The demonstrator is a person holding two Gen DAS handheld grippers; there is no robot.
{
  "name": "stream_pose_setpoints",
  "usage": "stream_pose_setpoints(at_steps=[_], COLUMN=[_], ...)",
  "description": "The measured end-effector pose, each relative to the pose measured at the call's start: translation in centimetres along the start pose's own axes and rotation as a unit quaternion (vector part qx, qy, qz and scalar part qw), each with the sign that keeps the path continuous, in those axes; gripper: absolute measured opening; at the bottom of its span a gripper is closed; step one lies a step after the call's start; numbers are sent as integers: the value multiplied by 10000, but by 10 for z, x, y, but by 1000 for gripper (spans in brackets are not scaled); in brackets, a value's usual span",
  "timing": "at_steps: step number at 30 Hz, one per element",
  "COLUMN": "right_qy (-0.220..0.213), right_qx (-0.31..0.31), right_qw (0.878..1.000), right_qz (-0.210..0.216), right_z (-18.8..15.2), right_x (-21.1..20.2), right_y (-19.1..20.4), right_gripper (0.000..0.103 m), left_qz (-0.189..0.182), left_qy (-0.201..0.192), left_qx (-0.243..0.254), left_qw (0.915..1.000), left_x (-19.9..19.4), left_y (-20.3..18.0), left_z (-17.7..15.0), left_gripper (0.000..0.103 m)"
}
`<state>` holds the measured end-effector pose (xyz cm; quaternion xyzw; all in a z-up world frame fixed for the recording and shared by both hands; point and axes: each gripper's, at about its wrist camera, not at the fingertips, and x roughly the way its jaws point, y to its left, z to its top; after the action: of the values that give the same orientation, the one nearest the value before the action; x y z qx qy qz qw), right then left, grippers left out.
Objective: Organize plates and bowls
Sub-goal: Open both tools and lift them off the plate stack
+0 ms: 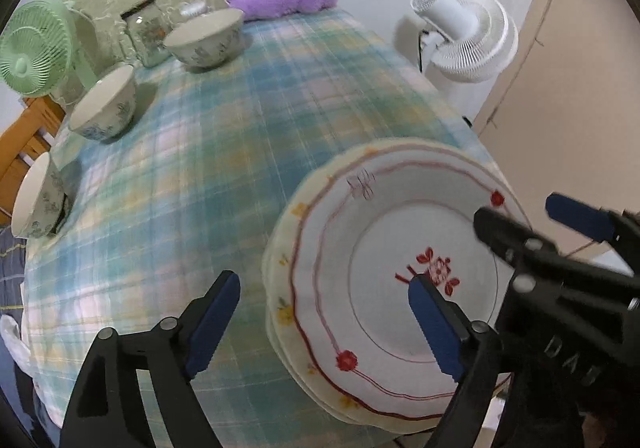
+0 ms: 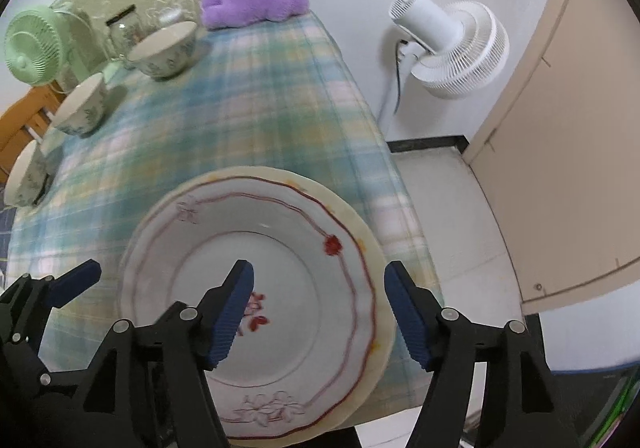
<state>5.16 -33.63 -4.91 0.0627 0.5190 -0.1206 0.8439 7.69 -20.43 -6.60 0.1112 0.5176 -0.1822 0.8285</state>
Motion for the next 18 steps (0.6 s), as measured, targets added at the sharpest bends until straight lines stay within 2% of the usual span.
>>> stream_pose_setpoints(at_steps=[8,18], right_qy=[-286,-408], right_qx=[-74,-415], right_qw=[9992,9966], right_qz=[253,590], right_z=[16,34], right_x=[-20,-30], right_y=[20,61], right_gripper=[71,71], left_qz=[232,662], left_qy=[-355,-611], left_qx=[-433,-1110], left_qw=[9982,9897], left_x=[-23,-43], left_y=[20,67], left_z=[12,7], left_gripper=[93,93])
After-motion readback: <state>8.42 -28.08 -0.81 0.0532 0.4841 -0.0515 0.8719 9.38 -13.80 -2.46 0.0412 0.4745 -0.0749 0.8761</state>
